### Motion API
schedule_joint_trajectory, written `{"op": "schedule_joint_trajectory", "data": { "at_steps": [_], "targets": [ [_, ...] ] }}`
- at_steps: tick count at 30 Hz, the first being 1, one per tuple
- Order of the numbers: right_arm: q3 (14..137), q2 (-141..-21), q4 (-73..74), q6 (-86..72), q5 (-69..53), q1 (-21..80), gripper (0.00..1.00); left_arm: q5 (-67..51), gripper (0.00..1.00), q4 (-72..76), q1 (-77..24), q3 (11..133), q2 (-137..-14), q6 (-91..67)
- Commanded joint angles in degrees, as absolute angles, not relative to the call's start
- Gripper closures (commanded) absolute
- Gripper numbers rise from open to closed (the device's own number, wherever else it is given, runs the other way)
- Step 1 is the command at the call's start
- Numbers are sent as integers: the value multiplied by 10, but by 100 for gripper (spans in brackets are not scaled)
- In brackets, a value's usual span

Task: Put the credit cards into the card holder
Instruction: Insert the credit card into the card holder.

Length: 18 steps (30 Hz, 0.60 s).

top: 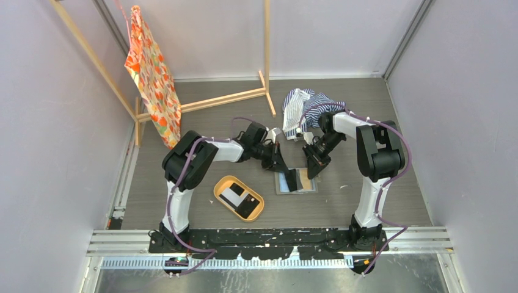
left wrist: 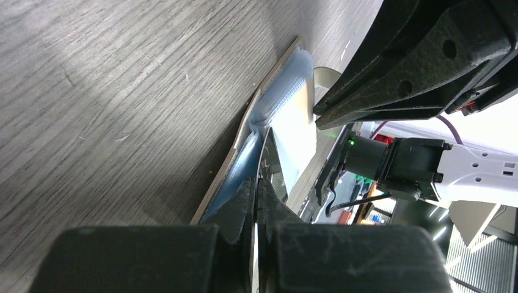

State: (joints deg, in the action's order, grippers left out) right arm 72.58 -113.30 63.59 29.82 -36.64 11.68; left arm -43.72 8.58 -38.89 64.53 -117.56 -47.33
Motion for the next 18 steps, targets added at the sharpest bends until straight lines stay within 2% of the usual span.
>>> {"op": "schedule_joint_trajectory", "data": {
  "at_steps": [1, 18],
  "targets": [
    [741, -1126, 638, 301, -374, 124, 85, -436, 100, 44, -391, 664, -1191, -455],
    [741, -1121, 633, 298, -378, 127, 85, -450, 100, -16, -395, 740, -1230, -446]
  ]
}}
